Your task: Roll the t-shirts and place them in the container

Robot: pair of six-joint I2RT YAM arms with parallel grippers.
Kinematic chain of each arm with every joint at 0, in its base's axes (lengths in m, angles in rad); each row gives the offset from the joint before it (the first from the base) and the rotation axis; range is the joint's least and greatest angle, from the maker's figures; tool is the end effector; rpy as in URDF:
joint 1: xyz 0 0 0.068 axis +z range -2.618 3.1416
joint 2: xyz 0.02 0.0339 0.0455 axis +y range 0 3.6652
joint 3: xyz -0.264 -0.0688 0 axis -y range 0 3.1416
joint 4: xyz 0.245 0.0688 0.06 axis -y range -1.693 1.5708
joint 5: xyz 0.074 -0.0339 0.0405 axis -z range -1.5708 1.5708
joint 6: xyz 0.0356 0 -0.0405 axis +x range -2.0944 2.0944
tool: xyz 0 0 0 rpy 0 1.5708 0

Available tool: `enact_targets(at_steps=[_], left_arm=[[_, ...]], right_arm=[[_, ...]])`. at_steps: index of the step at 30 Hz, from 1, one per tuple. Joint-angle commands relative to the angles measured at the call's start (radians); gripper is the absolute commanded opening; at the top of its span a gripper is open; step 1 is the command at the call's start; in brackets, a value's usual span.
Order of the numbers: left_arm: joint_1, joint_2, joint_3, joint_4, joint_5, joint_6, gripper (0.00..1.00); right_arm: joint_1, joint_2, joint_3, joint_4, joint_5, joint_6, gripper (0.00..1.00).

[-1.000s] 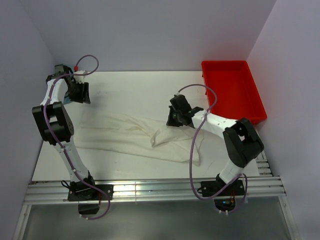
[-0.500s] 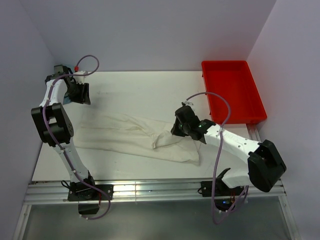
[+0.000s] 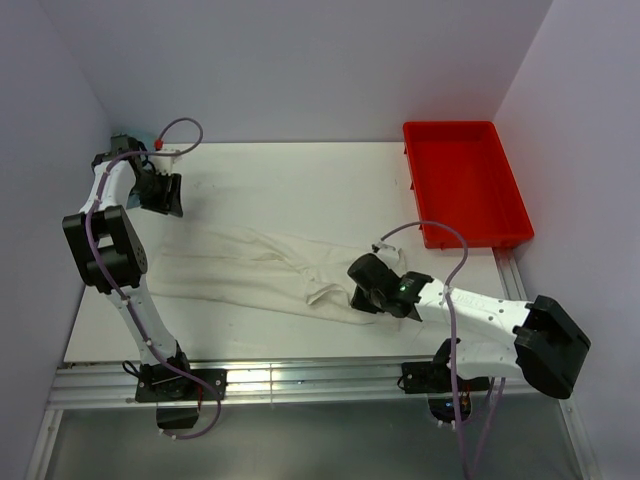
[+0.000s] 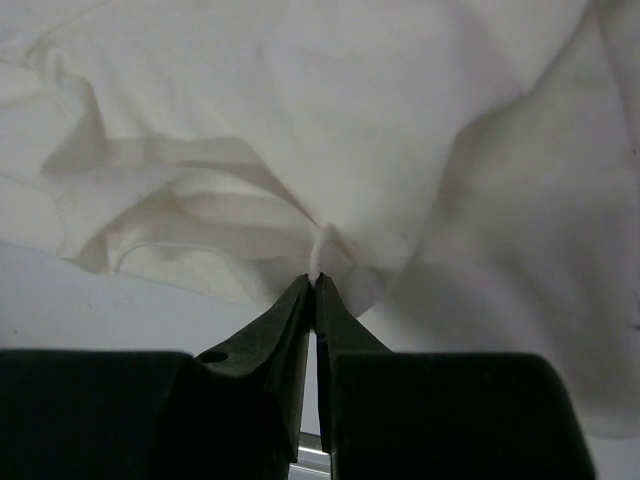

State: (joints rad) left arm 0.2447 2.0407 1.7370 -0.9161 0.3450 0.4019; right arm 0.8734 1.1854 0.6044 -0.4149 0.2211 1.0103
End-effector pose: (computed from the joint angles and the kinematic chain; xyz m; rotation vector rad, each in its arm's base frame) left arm 0.4184 0.0921 0.2319 0.2938 2.6726 -0.2926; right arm 0.1457 0.1618 0.1826 0.2623 2.5814 0.4506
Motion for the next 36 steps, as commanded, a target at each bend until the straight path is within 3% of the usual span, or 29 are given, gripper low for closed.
enact_targets(at_steps=[1, 8, 12, 19, 21, 28, 36], left_arm=[[0.002, -0.065, -0.005, -0.049, 0.067, 0.072, 0.56], [0.002, -0.099, -0.02, -0.151, 0.134, 0.207, 0.57], [0.002, -0.111, -0.022, -0.243, 0.204, 0.293, 0.58], [-0.002, -0.086, 0.03, -0.366, 0.292, 0.391, 0.59], [-0.002, -0.086, 0.018, -0.336, 0.272, 0.37, 0.59], [0.007, -0.112, -0.077, -0.149, 0.152, 0.204, 0.58], [0.013, -0.157, -0.172, 0.052, -0.017, 0.091, 0.56]], right_arm=[[0.033, -0.03, -0.015, -0.044, 0.067, 0.102, 0.13], [0.102, -0.04, -0.002, -0.128, 0.109, 0.186, 0.2], [0.142, -0.072, -0.021, -0.191, 0.133, 0.247, 0.39], [0.142, -0.199, 0.076, -0.32, 0.292, 0.294, 0.49], [0.09, -0.21, 0.109, -0.309, 0.293, 0.239, 0.49], [-0.337, -0.132, 0.127, -0.141, 0.187, -0.017, 0.54], [-0.494, 0.009, 0.124, 0.016, 0.071, -0.101, 0.54]])
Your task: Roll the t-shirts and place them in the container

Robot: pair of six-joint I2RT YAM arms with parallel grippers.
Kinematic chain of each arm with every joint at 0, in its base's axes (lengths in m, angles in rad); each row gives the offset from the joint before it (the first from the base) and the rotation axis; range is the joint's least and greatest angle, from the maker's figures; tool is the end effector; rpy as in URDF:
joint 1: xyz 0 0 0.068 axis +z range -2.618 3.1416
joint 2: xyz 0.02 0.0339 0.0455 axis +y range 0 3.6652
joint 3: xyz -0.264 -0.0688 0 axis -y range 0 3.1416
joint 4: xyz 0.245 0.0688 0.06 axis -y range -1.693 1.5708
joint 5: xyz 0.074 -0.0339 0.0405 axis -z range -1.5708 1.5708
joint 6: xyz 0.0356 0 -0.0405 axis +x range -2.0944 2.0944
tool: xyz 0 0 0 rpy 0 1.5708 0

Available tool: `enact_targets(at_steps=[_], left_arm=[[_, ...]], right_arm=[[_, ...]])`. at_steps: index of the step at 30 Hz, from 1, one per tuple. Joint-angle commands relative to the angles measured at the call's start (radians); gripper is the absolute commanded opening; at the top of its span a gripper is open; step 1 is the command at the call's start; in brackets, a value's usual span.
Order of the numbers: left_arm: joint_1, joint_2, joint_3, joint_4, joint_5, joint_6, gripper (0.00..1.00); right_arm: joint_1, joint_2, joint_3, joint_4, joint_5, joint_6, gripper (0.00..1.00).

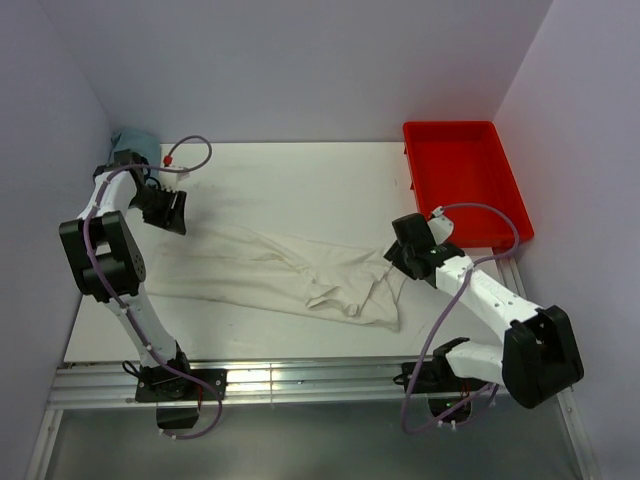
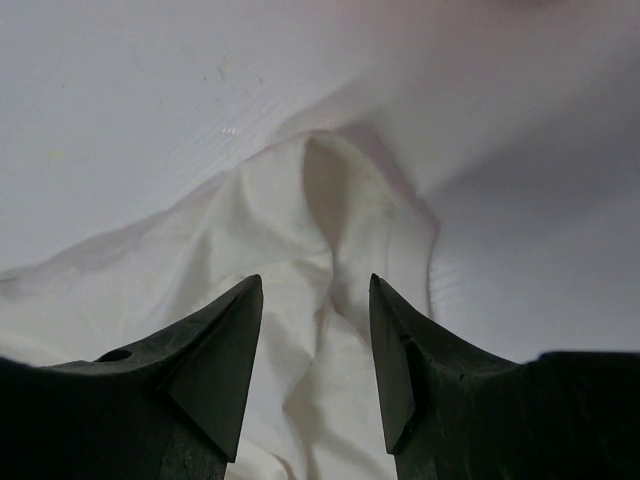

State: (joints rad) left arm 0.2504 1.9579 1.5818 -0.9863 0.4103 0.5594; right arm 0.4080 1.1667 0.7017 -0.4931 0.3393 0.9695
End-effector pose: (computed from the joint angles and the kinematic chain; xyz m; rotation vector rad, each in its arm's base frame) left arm 0.3829 0.0833 0.2194 0.4843 2.7193 -0.4144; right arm 0.2103 0.0780 0.2120 0.8083 2.3228 0.1689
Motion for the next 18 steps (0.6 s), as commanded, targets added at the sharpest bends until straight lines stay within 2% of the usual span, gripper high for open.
enact_targets(at_steps=[1, 9, 12, 13, 15, 16, 18], left_arm=[[0.013, -0.076, -0.02, 0.133, -0.097, -0.084, 0.55], [0.036, -0.062, -0.036, 0.158, -0.133, -0.089, 0.54], [0.039, -0.041, -0.031, 0.163, -0.14, -0.093, 0.54], [0.043, -0.034, -0.028, 0.161, -0.14, -0.093, 0.54], [0.046, -0.011, -0.023, 0.159, -0.146, -0.095, 0.53], [0.047, -0.007, -0.022, 0.166, -0.146, -0.095, 0.53], [0.052, 0.009, -0.022, 0.169, -0.154, -0.096, 0.53]], right_arm=[[-0.038, 0.056, 0.024, 0.129, -0.065, -0.066, 0.54], [-0.075, 0.203, 0.061, 0.198, -0.106, -0.087, 0.53], [-0.083, 0.224, 0.077, 0.209, -0.114, -0.095, 0.42], [-0.092, 0.228, 0.088, 0.211, -0.117, -0.1, 0.32], [-0.106, 0.241, 0.102, 0.208, -0.121, -0.11, 0.22], [-0.124, 0.248, 0.116, 0.209, -0.128, -0.112, 0.13], [-0.139, 0.264, 0.133, 0.209, -0.143, -0.126, 0.08]])
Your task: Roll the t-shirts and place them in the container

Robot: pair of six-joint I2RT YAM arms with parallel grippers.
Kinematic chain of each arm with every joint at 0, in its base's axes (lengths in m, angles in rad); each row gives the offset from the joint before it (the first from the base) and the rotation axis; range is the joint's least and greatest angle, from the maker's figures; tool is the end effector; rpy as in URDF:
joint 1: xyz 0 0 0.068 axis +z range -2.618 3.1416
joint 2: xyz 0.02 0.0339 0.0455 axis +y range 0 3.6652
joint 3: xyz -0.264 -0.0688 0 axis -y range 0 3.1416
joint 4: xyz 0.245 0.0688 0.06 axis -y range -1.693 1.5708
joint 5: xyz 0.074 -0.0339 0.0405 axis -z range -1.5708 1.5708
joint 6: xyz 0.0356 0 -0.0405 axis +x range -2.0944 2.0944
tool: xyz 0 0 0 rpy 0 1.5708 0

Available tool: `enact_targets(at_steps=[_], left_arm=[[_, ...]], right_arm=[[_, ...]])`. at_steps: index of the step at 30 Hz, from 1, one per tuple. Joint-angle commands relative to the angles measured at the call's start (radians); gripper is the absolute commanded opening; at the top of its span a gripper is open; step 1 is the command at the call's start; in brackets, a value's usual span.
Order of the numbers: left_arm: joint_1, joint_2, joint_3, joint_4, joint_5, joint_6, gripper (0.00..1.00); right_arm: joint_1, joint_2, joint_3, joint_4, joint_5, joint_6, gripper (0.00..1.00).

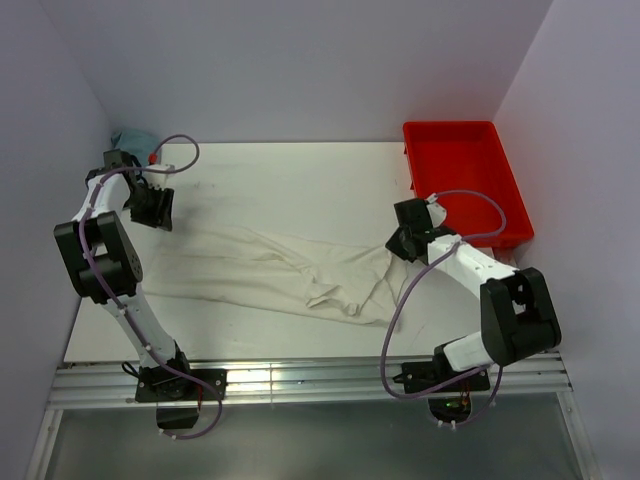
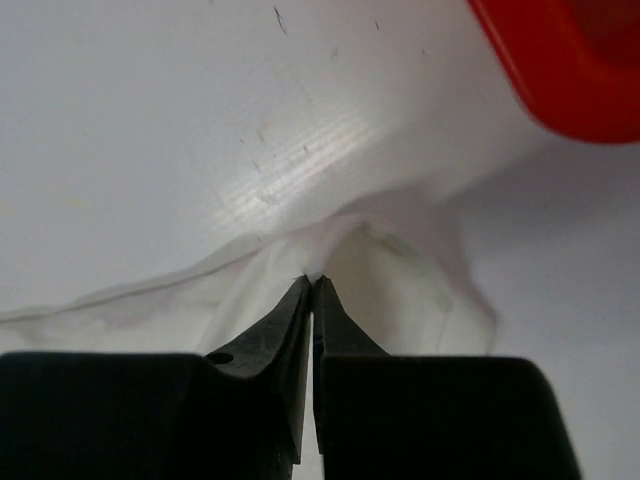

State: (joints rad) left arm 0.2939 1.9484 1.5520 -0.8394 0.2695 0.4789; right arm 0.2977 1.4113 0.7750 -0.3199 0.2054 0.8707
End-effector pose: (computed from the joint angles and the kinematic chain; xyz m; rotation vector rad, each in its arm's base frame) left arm 0.3876 0.1074 0.2174 0.3141 2.7095 -0.1687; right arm 0.2636 0.0733 0.1879 0.7883 2.3851 0.2236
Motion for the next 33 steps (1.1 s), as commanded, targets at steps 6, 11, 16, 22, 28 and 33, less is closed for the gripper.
enact_targets(at_steps=[6, 11, 16, 22, 28, 33], left_arm=[[0.016, 0.041, 0.016, 0.029, -0.026, -0.016, 0.52], [0.017, 0.058, 0.042, 0.022, -0.029, -0.019, 0.52], [0.017, 0.06, 0.056, 0.016, -0.03, -0.02, 0.52], [0.028, 0.041, 0.129, -0.018, 0.007, -0.04, 0.58], [0.033, 0.021, 0.157, -0.127, 0.078, -0.019, 0.61], [0.031, 0.027, 0.131, -0.207, 0.114, -0.005, 0.61]], right_arm=[[-0.081, 0.084, 0.138, 0.004, -0.011, -0.056, 0.02], [-0.112, 0.127, 0.179, -0.011, 0.002, -0.073, 0.04], [-0.115, 0.138, 0.182, -0.034, 0.003, -0.081, 0.24], [-0.112, 0.003, 0.136, -0.059, 0.003, -0.088, 0.61], [-0.112, -0.13, 0.066, -0.03, -0.041, -0.096, 0.67], [-0.077, -0.232, -0.006, 0.002, -0.073, -0.116, 0.67]])
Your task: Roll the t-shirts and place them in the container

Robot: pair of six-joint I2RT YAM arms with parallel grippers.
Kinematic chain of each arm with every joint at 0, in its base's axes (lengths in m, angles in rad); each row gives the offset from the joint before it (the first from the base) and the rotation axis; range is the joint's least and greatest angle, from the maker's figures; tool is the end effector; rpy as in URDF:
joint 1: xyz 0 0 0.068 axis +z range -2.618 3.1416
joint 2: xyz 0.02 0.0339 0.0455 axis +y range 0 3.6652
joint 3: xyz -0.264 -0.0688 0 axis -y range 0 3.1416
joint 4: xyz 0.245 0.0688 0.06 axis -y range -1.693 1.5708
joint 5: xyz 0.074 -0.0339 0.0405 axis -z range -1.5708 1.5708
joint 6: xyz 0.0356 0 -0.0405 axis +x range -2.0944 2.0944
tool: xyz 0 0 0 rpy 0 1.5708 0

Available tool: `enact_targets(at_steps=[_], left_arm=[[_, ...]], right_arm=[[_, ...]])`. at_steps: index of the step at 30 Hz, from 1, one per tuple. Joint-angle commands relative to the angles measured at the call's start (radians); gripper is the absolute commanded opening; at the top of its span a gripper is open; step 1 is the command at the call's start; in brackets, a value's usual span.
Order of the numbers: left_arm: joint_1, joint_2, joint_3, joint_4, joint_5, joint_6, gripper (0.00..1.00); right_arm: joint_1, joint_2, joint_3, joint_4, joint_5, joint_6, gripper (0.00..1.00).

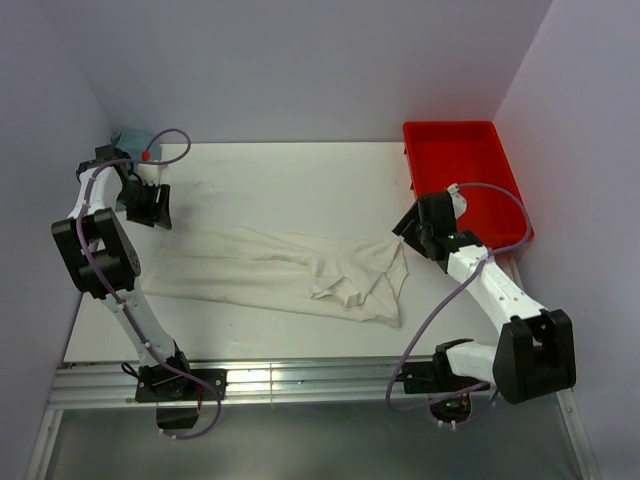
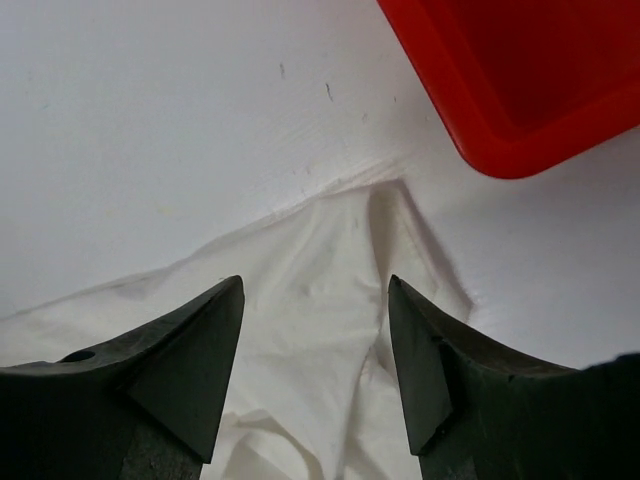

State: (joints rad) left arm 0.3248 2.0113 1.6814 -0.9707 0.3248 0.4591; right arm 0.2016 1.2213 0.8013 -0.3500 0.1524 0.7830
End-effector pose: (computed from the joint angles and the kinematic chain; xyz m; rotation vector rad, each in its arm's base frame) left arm 0.3946 0.1209 0.2259 0.2463 2.7468 -0.2743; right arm 0.2521 0.0460 0.2404 0.7462 2.2293 0.3120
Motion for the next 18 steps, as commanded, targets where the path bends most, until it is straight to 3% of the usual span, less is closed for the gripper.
enact_targets(at_steps=[1, 4, 10, 18], left_arm=[[0.002, -0.02, 0.004, -0.092, 0.072, 0.013, 0.61], [0.0, -0.002, 0.021, -0.138, 0.112, 0.004, 0.61], [-0.007, -0.017, -0.055, -0.1, 0.047, -0.04, 0.61], [-0.029, -0.028, -0.115, -0.051, -0.021, -0.092, 0.59]], right_arm=[[0.024, -0.052, -0.042, 0.042, -0.027, -0.033, 0.66], [0.036, -0.092, -0.082, 0.077, -0.059, -0.031, 0.66], [0.11, -0.083, -0.111, 0.106, -0.056, -0.025, 0.65], [0.119, -0.04, -0.137, 0.151, -0.068, -0.033, 0.65]])
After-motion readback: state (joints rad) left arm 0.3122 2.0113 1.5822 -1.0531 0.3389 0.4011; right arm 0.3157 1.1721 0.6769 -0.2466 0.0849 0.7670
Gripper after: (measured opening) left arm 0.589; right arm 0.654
